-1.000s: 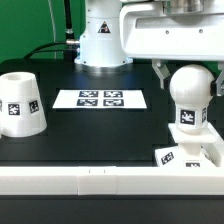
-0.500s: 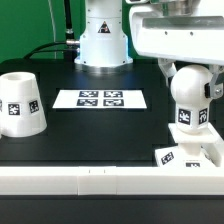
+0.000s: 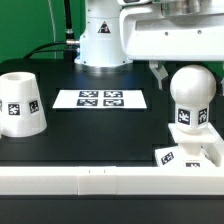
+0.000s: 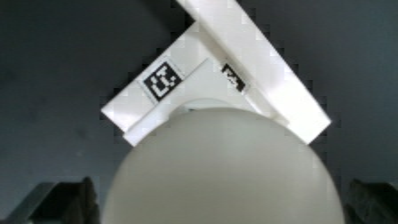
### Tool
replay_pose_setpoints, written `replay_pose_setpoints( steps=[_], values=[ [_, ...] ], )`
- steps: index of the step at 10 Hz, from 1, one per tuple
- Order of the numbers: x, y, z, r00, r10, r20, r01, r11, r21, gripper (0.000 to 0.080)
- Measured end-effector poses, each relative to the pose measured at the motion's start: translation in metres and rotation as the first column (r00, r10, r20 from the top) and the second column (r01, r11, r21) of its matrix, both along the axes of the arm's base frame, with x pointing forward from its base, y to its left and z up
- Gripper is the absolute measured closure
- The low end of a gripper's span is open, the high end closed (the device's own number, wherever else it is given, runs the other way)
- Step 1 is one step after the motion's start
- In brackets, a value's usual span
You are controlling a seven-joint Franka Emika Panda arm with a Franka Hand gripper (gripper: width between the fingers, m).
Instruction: Assemble lamp
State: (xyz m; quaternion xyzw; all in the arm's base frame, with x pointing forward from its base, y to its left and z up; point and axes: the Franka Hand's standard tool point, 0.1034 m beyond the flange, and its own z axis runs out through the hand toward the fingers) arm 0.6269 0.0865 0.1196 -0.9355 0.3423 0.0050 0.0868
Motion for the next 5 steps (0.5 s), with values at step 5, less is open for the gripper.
replay_pose_setpoints(
  steps=[5],
  values=[
    [-0.0001, -0.0009, 0.0, 0.919, 0.39, 0.052, -0.387, 0.92, -0.053, 0.0101]
  ],
)
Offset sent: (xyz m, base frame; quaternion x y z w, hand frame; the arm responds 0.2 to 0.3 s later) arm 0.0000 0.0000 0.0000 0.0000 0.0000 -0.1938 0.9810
